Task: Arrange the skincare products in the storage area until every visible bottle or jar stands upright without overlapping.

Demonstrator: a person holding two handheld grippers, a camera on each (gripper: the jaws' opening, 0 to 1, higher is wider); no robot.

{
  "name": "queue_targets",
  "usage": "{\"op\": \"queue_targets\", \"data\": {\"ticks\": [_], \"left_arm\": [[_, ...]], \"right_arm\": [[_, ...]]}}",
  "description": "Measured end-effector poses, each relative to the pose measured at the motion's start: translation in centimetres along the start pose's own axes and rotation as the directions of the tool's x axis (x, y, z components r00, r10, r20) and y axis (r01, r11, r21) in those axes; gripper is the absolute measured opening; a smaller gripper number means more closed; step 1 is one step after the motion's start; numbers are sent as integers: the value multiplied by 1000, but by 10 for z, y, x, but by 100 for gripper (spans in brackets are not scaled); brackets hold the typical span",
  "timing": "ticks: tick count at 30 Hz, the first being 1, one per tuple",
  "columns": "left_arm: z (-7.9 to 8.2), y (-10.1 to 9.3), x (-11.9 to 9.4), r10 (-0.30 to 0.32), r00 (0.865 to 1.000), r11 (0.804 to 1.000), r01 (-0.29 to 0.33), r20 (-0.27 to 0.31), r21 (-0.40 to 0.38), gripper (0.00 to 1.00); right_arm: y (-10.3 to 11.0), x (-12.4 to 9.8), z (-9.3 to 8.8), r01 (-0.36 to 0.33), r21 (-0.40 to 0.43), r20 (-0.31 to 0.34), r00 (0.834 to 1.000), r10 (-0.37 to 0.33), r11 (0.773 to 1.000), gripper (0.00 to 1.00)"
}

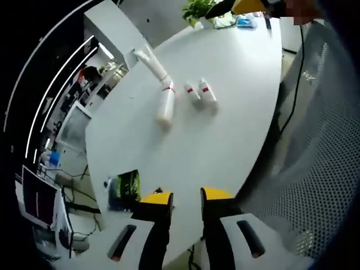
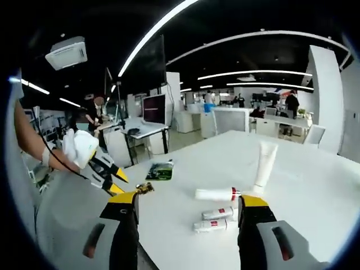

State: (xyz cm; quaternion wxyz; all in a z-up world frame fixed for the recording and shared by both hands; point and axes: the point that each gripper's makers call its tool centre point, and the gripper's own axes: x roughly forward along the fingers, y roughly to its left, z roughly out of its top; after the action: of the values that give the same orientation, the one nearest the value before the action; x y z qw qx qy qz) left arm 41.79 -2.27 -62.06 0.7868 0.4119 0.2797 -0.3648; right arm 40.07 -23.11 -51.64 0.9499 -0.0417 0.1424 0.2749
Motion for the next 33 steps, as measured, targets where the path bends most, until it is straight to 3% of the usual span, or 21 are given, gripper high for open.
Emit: {"op": "queue_targets", "data": {"ticks": [2,7,10,12,20,22,26,29,33], "left_arm": [[-2,-1,1,-5,1000,999,5,-12,43,24],[-5,5,0,21,999,999,-20,-24,49,29],[-7,5,1,18,999,998,-16,-36,54,30],[-11,3,2,10,998,999,-7,-69,43,30],[-14,3,8,-57,992,998,61,-111,33,25],[-6,7,15,-77,992,996,81,-99,36,25],[26,17,33,-115,993,993,116,-24,15,26],[51,11,51,-203,979,979,203,24,13,29],[70,11,79,-252,968,968,252,4,10,33]], "right_arm": [[6,-4,0,-25,2,-24,999,25,1000,61],[23,-17,1,-32,-43,-14,999,32,999,64],[29,-21,-4,-37,-113,-35,999,33,993,68],[29,-24,-5,-26,-140,-39,999,21,990,68],[19,-26,-16,31,-97,-34,999,-34,995,61],[15,-25,-22,48,-120,-61,997,-55,992,59],[13,-27,-18,60,-143,-39,997,-66,988,54],[13,-27,-20,64,-183,-48,996,-74,981,51],[16,-26,-18,60,-208,-43,997,-71,976,52]]}}
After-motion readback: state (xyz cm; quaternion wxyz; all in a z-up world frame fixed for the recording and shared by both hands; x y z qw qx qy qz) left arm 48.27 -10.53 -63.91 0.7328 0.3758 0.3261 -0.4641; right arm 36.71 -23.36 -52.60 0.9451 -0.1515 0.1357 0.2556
